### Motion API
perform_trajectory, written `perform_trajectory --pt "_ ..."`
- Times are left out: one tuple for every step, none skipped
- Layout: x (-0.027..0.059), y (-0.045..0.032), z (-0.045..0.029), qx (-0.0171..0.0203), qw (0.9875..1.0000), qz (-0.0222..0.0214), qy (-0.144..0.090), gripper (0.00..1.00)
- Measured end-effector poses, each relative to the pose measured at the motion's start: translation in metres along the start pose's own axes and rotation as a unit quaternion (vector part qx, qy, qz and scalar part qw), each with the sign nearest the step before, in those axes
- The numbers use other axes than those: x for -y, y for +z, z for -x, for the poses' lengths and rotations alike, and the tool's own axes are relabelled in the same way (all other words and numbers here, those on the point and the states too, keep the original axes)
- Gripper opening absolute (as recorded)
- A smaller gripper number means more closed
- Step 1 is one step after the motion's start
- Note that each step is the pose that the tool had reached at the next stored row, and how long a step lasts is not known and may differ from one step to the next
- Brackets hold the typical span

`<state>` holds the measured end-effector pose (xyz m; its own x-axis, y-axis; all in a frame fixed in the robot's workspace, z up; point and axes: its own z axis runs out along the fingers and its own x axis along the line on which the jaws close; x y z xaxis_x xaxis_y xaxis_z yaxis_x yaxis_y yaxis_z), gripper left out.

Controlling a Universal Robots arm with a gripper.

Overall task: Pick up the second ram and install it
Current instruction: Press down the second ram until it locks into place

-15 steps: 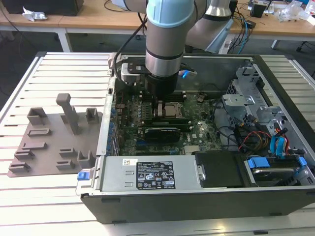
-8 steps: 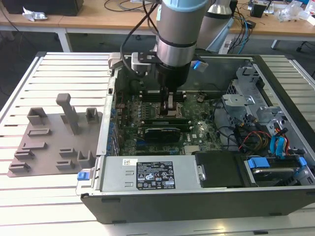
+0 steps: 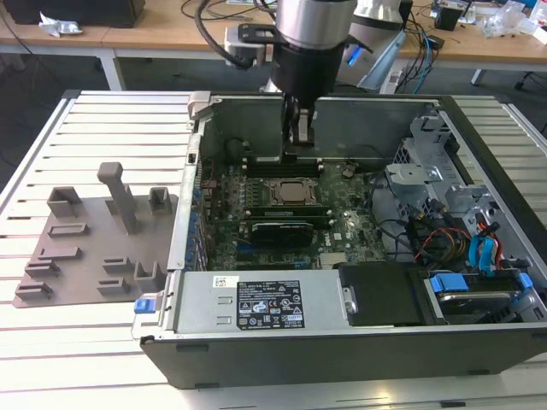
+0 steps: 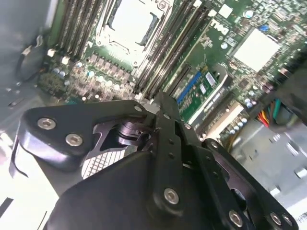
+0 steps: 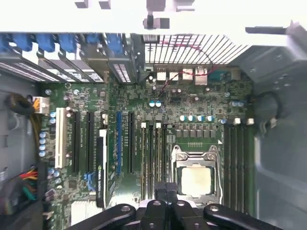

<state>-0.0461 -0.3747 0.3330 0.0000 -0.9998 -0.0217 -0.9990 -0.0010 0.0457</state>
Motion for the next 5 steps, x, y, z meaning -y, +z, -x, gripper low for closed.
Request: perform_trajectory --pt "-0.0004 -0.0095 0.0002 0.0 1.0 0.0 0.0 0.1" --pt "-0.0005 -0.0108 0.0002 0.0001 1.0 0.0 0.0 0.1" --pt "-0.0005 -0.0108 0.0002 0.0002 1.0 0.0 0.0 0.1" --pt "-0.0005 -0.0109 0.0002 0.0 1.0 0.0 0.0 0.1" --pt "-0.0005 -0.011 0.0002 0.0001 1.0 0.0 0.0 0.1"
